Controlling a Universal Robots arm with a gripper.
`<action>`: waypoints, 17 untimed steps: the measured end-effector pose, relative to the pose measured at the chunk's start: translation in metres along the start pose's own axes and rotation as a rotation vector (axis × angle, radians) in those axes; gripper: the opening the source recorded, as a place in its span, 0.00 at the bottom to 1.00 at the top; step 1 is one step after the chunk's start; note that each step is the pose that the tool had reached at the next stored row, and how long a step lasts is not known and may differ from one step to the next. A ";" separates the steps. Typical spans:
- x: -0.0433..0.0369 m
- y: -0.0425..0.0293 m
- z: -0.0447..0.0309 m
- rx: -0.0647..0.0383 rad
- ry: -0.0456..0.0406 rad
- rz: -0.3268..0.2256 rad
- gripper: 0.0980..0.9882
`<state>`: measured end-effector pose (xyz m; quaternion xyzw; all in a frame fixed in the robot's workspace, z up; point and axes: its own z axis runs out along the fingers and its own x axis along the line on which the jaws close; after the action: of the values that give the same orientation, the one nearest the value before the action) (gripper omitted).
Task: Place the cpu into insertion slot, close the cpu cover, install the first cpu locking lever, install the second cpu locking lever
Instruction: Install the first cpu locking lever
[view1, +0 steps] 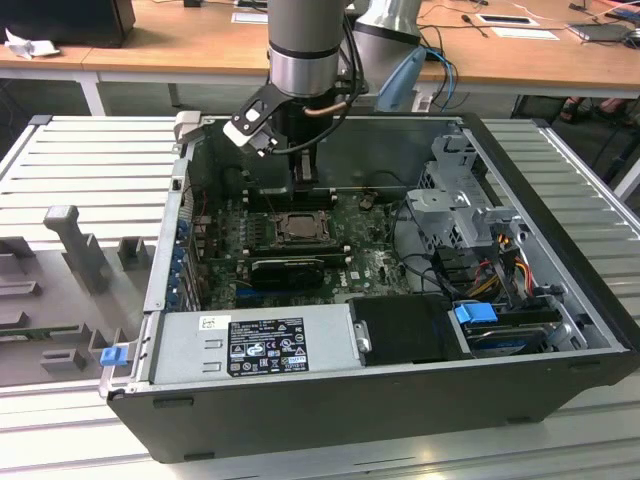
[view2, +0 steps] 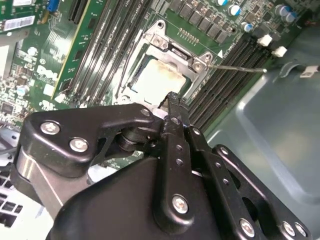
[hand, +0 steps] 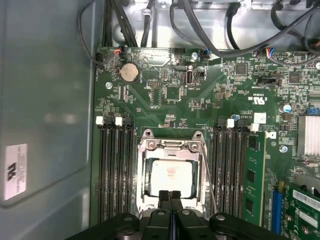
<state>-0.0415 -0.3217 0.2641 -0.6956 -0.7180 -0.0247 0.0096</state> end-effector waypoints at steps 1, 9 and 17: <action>0.0002 -0.0002 -0.0033 0.000 -0.0007 0.000 0.01; 0.0004 -0.0009 -0.0094 0.004 -0.0033 -0.084 0.01; 0.0001 -0.0031 -0.0092 0.009 -0.0019 -0.190 0.01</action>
<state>-0.0448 -0.3221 0.2732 -0.6244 -0.7807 -0.0216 0.0096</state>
